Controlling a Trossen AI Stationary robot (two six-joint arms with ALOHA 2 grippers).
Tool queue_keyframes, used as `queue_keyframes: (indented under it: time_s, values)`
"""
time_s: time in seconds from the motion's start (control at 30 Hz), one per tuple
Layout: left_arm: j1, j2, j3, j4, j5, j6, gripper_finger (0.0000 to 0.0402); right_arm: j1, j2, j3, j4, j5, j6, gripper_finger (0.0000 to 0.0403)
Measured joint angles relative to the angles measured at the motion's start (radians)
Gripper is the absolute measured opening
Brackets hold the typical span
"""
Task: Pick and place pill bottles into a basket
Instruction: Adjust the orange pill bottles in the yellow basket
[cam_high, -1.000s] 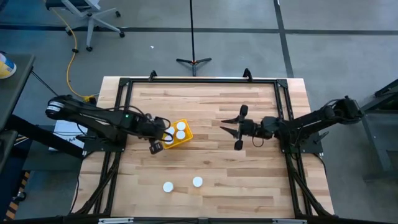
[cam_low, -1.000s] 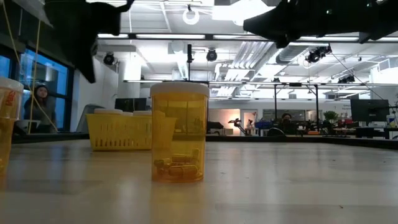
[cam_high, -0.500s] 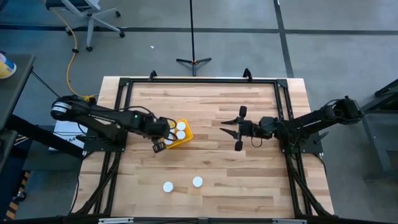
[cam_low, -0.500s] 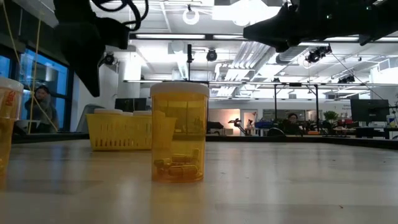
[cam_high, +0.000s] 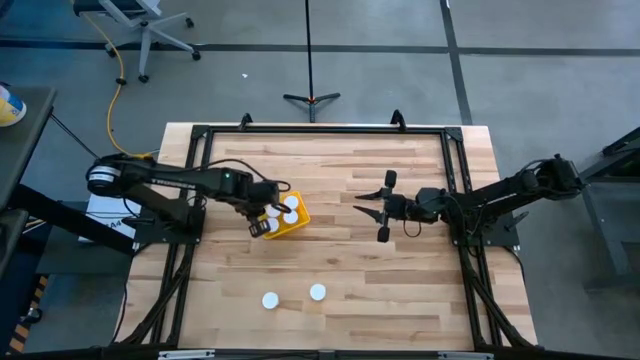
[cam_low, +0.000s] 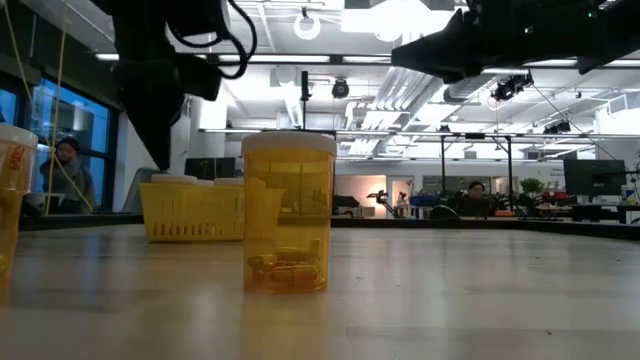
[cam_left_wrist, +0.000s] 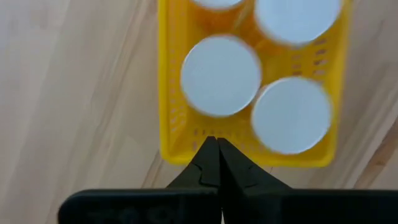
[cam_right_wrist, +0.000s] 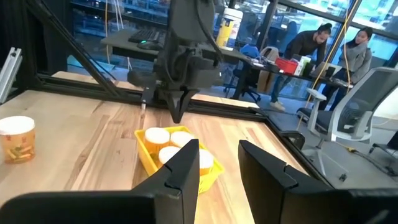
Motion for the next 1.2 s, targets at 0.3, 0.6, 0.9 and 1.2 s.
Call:
queue_keyframes:
  time_s: [0.3, 0.6, 0.9, 1.2]
  values:
    - [0.011, 0.084, 0.000, 0.037, 0.029, 0.027, 0.0024, 0.000, 0.000, 0.000, -0.007, -0.001, -0.007, 0.0103]
    - [0.011, 0.112, 0.000, 0.100, 0.007, 0.053, 0.0033, 0.000, 0.000, 0.000, -0.013, -0.001, -0.009, 0.0103]
    - [0.071, 0.112, -0.003, 0.109, -0.010, 0.078, 0.0024, 0.000, 0.000, 0.000, -0.021, -0.004, -0.009, 0.0103]
    - [0.124, 0.112, -0.003, 0.136, 0.008, 0.136, 0.0024, 0.000, 0.000, 0.000, -0.029, -0.007, -0.008, 0.0103]
